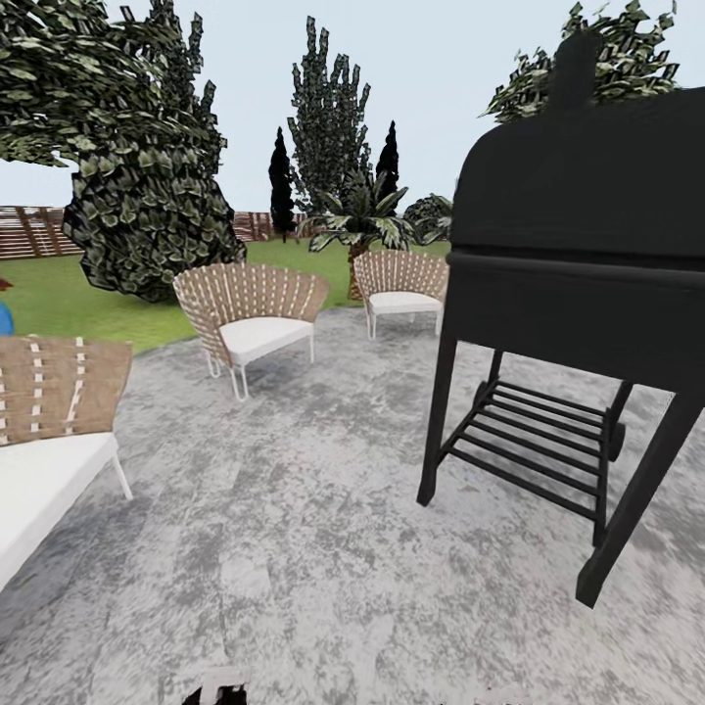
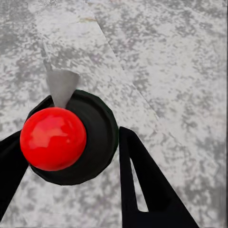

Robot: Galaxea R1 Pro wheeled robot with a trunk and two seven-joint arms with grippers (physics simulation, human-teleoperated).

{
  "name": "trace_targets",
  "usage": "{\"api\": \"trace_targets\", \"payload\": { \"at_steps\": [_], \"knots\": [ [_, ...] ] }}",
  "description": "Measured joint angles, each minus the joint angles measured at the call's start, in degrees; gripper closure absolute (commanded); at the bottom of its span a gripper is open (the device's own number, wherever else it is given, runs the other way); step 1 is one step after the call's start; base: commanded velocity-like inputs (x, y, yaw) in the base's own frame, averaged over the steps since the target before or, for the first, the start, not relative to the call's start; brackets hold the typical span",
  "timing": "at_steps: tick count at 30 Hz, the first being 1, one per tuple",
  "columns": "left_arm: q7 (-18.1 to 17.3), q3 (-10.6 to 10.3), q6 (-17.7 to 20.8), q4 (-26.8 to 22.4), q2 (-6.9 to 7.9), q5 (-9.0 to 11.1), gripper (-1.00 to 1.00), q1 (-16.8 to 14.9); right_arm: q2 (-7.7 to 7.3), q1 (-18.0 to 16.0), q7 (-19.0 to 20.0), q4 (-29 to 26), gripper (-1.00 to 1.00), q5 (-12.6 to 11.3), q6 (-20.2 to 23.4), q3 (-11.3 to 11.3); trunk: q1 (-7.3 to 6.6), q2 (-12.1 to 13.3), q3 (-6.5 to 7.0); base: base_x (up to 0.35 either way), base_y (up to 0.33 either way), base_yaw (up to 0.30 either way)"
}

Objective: Pick up the pesticide atomizer in the garden and spray insectifuge to fully cover both potted plants in the garden.

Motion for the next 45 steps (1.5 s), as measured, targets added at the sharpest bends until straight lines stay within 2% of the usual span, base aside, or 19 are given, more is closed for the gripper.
{"api": "trace_targets", "payload": {
  "at_steps": [2,7,14,27,45],
  "knots": [
    [0.04,0.07,-0.05,-1.94,-0.37,0.19,1.00,-0.03,0.67,0.00,-1.92,-0.66,-1.00,0.17,-0.29,-0.11,0.00,0.00,0.00,0.336,0.000,0.000],
    [0.06,0.13,-0.10,-2.87,-0.09,0.35,1.00,0.12,0.87,0.01,-3.51,-1.06,-1.00,0.16,-0.58,-0.11,0.00,0.00,0.00,0.337,0.000,0.000],
    [0.02,0.40,-0.13,-3.02,0.64,0.47,1.00,1.58,0.43,0.01,-3.71,-1.14,-1.00,0.23,-0.53,-0.20,0.00,0.00,0.00,0.334,0.074,0.000],
    [0.01,0.33,-0.15,-2.95,0.68,0.46,1.00,1.96,0.44,0.01,-3.64,-1.03,-1.00,0.25,-0.50,-0.04,0.01,0.00,-0.05,0.300,0.213,0.000],
    [0.02,0.34,-0.12,-2.85,0.73,0.46,1.00,2.05,0.45,0.01,-3.71,-1.01,-1.00,0.25,-0.48,-0.11,0.00,0.00,-1.57,0.310,0.147,0.000]
  ]
}}
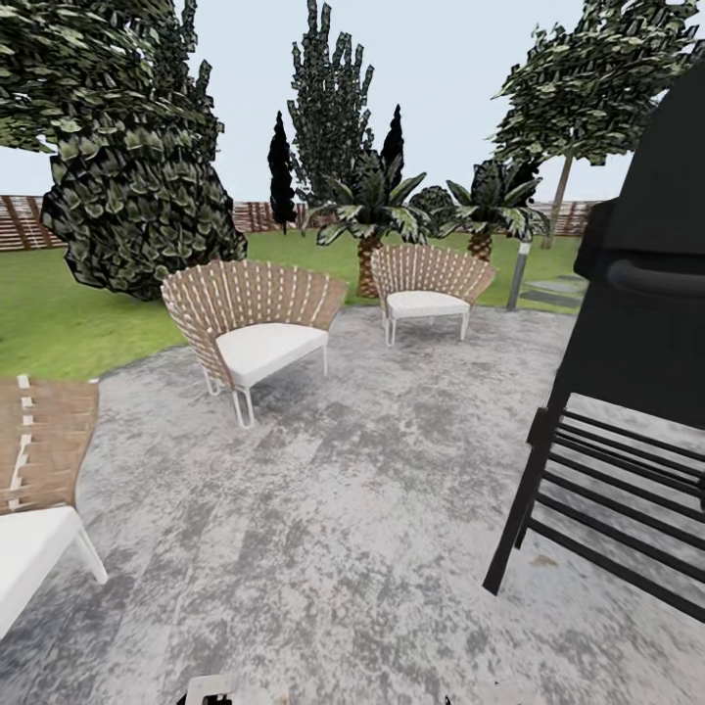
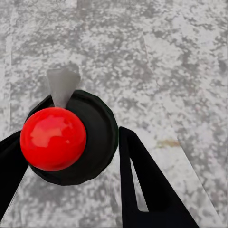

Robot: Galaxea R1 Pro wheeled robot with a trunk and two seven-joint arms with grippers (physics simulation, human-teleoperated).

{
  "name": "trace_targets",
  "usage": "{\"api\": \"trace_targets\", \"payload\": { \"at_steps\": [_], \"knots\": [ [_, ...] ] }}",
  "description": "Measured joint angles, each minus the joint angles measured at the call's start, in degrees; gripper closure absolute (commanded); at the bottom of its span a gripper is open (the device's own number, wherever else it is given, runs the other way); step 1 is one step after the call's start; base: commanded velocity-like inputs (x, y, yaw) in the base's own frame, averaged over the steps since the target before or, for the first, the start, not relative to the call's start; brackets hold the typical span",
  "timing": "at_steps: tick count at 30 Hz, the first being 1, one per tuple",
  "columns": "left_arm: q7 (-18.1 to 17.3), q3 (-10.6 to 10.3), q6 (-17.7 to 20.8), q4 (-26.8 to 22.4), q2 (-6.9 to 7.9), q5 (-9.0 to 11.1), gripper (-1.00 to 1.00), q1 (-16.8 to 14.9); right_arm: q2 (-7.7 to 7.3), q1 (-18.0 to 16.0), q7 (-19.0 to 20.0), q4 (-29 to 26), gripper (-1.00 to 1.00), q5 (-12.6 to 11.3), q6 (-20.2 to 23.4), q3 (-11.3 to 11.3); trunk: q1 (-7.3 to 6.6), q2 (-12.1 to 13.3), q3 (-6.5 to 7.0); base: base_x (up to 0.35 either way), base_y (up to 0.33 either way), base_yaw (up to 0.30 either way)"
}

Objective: Pick up the pesticide atomizer in the garden and spray insectifuge to fully cover both potted plants in the garden.

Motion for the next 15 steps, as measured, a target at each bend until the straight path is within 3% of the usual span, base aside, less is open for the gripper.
{"api": "trace_targets", "payload": {
  "at_steps": [10,15],
  "knots": [
    [0.00,-0.01,-0.05,0.00,0.00,0.00,1.00,0.00,0.00,0.00,0.00,0.00,-1.00,0.00,0.01,0.00,0.00,0.00,-0.89,0.336,0.005,0.009],
    [0.01,0.08,-0.06,-0.02,0.01,0.06,1.00,0.01,0.00,0.00,0.00,0.01,-1.00,0.00,0.01,0.00,0.00,0.00,-1.34,0.331,0.116,0.063]
  ]
}}
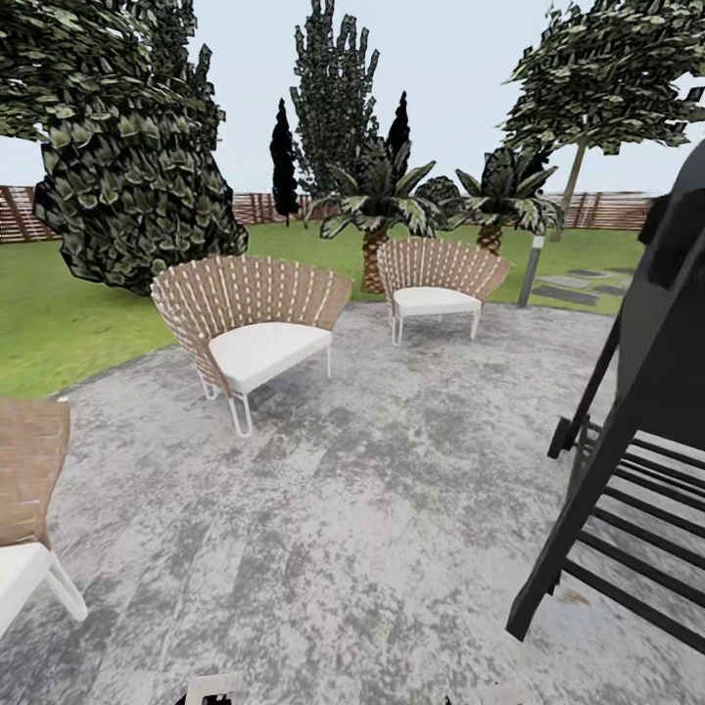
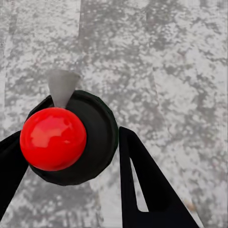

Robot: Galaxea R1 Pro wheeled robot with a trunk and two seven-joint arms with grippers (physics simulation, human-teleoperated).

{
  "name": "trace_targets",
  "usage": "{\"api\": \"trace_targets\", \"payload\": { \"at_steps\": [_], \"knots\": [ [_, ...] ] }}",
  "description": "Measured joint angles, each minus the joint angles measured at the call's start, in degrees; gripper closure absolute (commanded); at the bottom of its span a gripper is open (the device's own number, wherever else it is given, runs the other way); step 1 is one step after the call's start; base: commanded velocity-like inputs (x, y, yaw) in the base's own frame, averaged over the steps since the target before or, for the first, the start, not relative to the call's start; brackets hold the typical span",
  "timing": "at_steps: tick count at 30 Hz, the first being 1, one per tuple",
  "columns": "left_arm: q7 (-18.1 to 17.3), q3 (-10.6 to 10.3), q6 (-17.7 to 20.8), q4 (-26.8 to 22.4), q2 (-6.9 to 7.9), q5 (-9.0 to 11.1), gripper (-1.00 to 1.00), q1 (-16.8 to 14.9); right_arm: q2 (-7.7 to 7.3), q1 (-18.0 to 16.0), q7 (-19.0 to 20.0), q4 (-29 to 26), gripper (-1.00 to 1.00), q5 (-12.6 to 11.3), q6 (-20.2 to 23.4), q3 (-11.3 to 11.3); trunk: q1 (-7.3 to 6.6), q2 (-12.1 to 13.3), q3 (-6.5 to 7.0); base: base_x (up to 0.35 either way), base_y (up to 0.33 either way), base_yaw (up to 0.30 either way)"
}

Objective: Pick up the pesticide atomizer in the garden and spray insectifuge to fully cover both potted plants in the garden.

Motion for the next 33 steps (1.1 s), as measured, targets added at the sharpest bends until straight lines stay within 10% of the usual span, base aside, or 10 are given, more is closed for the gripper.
{"api": "trace_targets", "payload": {
  "at_steps": [33],
  "knots": [
    [-0.01,0.00,0.00,0.02,0.00,-0.03,1.00,-0.01,-0.01,0.00,0.00,-0.01,-1.00,0.00,0.05,0.00,0.00,0.00,-0.96,0.327,0.063,0.020]
  ]
}}
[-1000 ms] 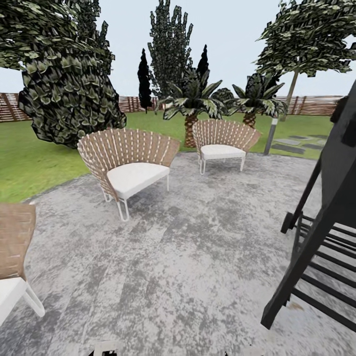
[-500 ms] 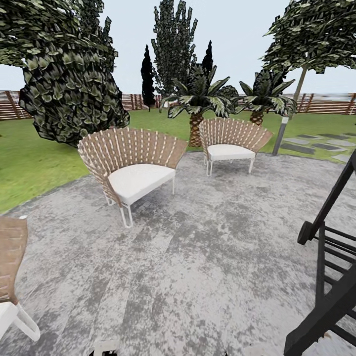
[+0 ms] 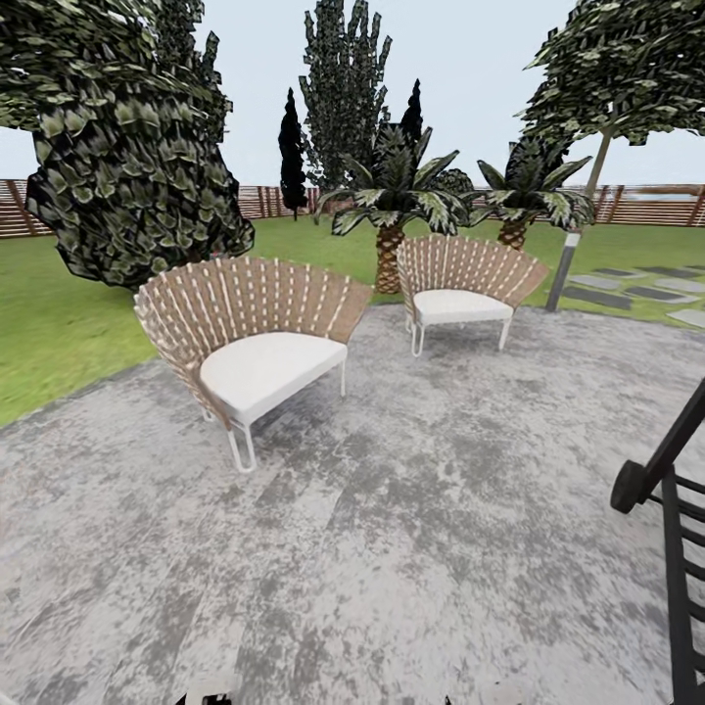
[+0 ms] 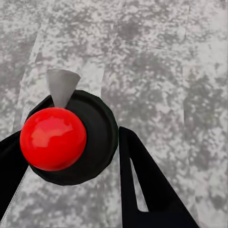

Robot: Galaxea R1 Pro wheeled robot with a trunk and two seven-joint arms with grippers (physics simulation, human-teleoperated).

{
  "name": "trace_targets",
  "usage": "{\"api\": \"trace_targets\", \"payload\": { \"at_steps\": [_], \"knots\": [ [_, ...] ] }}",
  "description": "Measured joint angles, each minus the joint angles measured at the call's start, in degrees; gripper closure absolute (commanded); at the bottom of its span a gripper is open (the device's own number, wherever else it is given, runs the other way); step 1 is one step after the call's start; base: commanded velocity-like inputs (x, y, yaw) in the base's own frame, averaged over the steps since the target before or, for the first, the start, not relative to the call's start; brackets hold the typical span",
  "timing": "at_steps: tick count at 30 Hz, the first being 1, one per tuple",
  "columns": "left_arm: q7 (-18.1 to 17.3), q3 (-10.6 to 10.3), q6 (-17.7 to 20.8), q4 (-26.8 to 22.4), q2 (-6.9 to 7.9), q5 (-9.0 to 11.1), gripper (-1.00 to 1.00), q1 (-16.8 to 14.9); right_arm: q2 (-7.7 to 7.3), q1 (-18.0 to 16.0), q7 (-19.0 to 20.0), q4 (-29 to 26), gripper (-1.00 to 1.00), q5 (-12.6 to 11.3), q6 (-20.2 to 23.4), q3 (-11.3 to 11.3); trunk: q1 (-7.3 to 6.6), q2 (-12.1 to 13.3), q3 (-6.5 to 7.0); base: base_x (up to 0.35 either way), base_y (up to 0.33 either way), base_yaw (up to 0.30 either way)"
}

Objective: Pick up the pesticide atomizer in the garden and spray insectifuge to fully cover both potted plants in the garden.

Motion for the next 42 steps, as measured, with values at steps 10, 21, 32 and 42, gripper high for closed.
{"api": "trace_targets", "payload": {
  "at_steps": [10,21,32,42],
  "knots": [
    [0.00,0.00,-0.01,0.00,0.00,-0.02,1.00,0.00,-0.06,0.00,0.00,0.00,-1.00,0.00,0.02,-0.06,0.00,0.00,0.00,0.338,0.000,-0.018],
    [0.00,0.00,0.02,0.01,0.00,0.01,1.00,-0.01,-0.08,0.01,0.00,-0.01,-1.00,0.00,0.02,-0.07,0.00,0.00,0.00,0.338,0.009,-0.241],
    [0.03,0.00,0.00,0.00,0.00,0.07,1.00,-0.01,-0.08,0.01,0.00,0.01,-1.00,0.00,0.02,-0.02,0.00,0.00,0.00,0.322,0.170,-0.265],
    [0.00,0.00,-0.01,0.00,0.00,0.07,1.00,-0.01,-0.08,0.01,0.02,0.00,-1.00,0.00,0.02,0.00,0.00,0.00,0.00,0.321,0.146,-0.265]
  ]
}}
